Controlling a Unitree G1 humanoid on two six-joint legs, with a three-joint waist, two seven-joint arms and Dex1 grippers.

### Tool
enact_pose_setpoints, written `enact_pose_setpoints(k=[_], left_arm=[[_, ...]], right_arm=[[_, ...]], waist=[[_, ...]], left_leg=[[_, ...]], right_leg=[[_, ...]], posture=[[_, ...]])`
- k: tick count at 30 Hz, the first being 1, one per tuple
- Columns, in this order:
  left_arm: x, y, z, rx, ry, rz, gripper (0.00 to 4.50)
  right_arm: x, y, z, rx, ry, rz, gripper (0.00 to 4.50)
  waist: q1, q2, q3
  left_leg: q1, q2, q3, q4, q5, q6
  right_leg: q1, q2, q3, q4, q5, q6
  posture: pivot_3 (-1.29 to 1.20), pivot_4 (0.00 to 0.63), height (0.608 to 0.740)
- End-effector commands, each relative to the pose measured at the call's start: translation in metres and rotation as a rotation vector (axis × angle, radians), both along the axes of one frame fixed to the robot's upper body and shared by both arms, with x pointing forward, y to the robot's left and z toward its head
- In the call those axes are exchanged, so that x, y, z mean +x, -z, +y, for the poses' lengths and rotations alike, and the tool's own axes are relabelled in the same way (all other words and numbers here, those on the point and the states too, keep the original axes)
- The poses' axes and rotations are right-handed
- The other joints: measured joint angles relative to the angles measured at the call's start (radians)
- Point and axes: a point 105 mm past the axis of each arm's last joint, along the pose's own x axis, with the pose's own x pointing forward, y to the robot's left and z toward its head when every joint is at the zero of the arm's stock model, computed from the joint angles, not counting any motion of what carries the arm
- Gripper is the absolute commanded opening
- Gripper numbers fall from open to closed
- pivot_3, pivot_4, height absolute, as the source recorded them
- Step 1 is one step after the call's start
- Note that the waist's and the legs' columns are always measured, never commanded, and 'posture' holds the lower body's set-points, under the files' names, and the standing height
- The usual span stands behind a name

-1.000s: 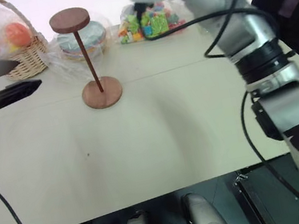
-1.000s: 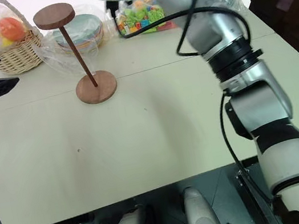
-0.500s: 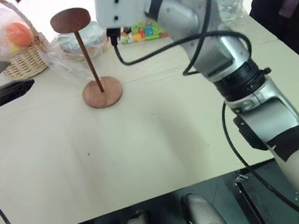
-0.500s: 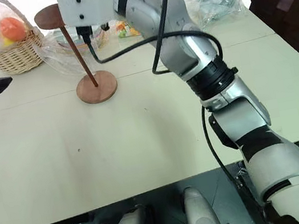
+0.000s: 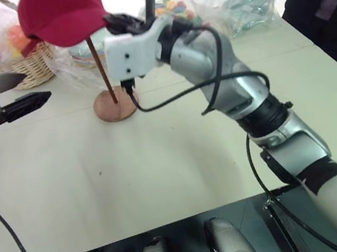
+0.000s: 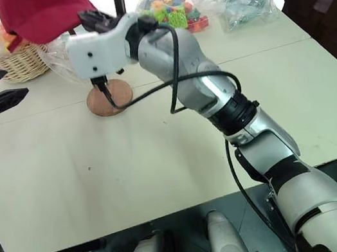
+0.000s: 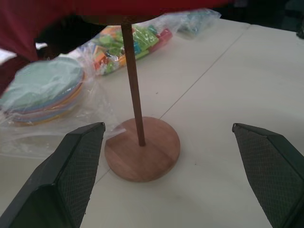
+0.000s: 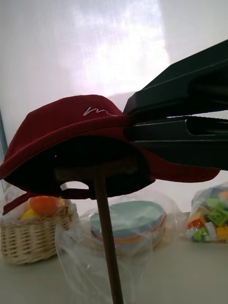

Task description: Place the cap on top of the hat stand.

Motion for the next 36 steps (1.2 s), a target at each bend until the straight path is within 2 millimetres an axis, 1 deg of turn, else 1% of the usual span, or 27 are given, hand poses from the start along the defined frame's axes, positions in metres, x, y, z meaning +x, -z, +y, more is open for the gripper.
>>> enact_pose_setpoints(k=[1,7,11,15,20,36], left_arm=[[0.003,-0.009,-0.002,0.017,0.005,-0.038,4.50],[0.017,-0.007,-0.012,0.017,0.049,-0.025,4.50],[0.026,-0.008,-0.020,0.015,0.083,-0.025,4.50],[0.032,-0.007,-0.023,0.014,0.102,-0.024,4.50],[0.034,-0.006,-0.023,0.015,0.110,-0.019,4.50],[0.029,-0.004,-0.019,0.016,0.109,-0.006,4.50]], right_arm=[[-0.012,-0.003,0.004,-0.009,-0.014,-0.071,0.04],[-0.011,0.006,0.000,-0.011,0.024,-0.065,0.04],[-0.015,0.021,0.006,-0.021,0.010,-0.006,0.04],[-0.018,0.030,0.008,-0.005,0.004,0.051,0.04],[-0.019,0.034,0.008,-0.007,0.004,0.085,0.04],[-0.028,0.049,0.026,-0.046,-0.067,0.159,0.04]], waist=[[0.000,0.000,0.000],[-0.001,0.000,0.000],[-0.001,-0.001,-0.001],[-0.003,-0.001,-0.001],[-0.003,-0.001,-0.001],[-0.003,-0.001,-0.001]], left_leg=[[0.000,0.000,0.000,0.000,0.000,0.000],[0.000,0.000,0.000,0.000,0.000,0.000],[0.000,0.000,0.000,0.000,0.000,0.000],[0.000,0.000,0.000,0.001,0.000,0.000],[0.001,0.000,0.000,0.001,0.000,0.000],[0.001,0.000,0.000,0.001,0.000,0.000]], right_leg=[[0.000,0.000,0.000,0.000,0.000,0.000],[0.000,0.000,0.000,0.001,0.000,0.000],[0.000,0.000,0.000,0.001,0.000,0.000],[0.000,0.000,0.000,0.001,0.000,0.000],[0.000,0.000,0.000,0.002,0.000,0.000],[0.000,0.000,0.000,0.002,0.000,0.000]], posture=[[0.00,0.150,0.740],[0.00,0.150,0.740],[0.00,0.150,0.740],[0.00,0.150,0.740],[0.00,0.150,0.740],[0.00,0.150,0.740]])
